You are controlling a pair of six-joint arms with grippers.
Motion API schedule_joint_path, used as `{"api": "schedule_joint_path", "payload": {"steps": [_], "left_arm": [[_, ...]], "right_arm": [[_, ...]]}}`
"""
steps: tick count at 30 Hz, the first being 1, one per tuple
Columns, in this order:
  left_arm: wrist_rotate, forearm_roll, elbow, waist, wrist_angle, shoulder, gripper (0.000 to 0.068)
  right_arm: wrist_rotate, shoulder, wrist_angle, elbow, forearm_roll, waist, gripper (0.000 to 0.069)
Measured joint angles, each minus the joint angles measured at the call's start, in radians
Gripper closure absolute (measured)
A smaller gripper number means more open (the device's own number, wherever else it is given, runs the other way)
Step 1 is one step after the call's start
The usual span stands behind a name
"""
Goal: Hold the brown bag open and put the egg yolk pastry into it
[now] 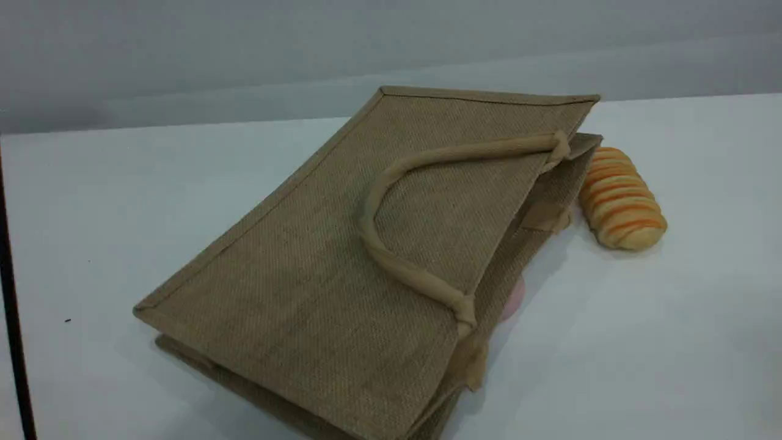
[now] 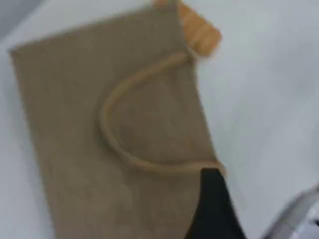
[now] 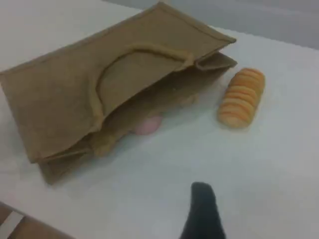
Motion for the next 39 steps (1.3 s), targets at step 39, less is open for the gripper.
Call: {"api": "schedule_joint_path", "payload": {"steps": [39], "left_arm": [[-0.274, 0.181, 1.213, -0.058, -0.116, -1.254, 0.0241]], "right_arm": [[-0.001, 0.001, 0.002, -0.001, 0.0, 0.0, 0.0235]]}}
